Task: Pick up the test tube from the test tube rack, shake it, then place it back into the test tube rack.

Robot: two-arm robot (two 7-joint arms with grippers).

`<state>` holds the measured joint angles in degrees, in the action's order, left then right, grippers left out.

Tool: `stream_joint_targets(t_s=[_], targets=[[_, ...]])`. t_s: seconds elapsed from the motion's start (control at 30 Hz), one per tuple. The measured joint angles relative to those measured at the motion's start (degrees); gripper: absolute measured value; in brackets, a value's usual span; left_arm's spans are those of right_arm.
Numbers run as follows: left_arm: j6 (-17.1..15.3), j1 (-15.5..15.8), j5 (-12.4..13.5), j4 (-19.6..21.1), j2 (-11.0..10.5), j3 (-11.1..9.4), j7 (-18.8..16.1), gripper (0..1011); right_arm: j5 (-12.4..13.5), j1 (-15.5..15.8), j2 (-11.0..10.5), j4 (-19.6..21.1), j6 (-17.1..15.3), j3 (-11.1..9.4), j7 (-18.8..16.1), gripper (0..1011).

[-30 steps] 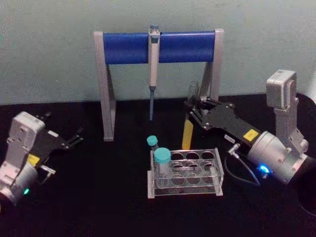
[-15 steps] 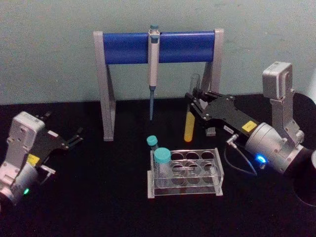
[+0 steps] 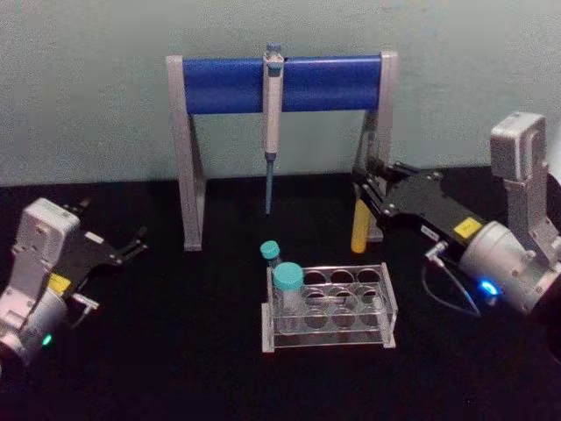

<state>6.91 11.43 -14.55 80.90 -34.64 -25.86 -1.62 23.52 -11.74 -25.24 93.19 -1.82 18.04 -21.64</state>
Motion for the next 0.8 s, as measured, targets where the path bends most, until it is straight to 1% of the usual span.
stream_joint_targets(t_s=[0.17,0.3,0.4,0.47,0.5,0.6,0.7,0.8], targets=[[0.00,0.00,0.00,0.00,0.00,0.00,0.00,1001,0.14,2.70,-1.87,3.30,-1.11,-0.64,-0.55,234],[0.00,0.00,0.00,0.00,0.00,0.00,0.00,1001,0.91,4.06,-2.75,5.12,-1.57,-0.64,-1.67,234],[0.00,0.00,0.00,0.00,0.00,0.00,0.00,1001,1.92,4.35,-2.90,5.68,-1.62,-0.11,-2.92,235],[0.00,0.00,0.00,0.00,0.00,0.00,0.00,1001,2.80,4.13,-2.76,5.60,-1.63,0.49,-3.81,235],[0.00,0.00,0.00,0.00,0.00,0.00,0.00,1001,2.80,4.13,-2.76,5.60,-1.63,0.49,-3.81,234],[0.00,0.00,0.00,0.00,0.00,0.00,0.00,1001,3.83,3.24,-2.31,4.75,-1.53,1.41,-4.92,234],[0.00,0.00,0.00,0.00,0.00,0.00,0.00,1001,4.72,1.89,-1.46,3.26,-0.73,2.35,-5.72,235],[0.00,0.00,0.00,0.00,0.00,0.00,0.00,1001,5.15,0.37,-0.27,1.33,1.05,3.15,-5.93,234]])
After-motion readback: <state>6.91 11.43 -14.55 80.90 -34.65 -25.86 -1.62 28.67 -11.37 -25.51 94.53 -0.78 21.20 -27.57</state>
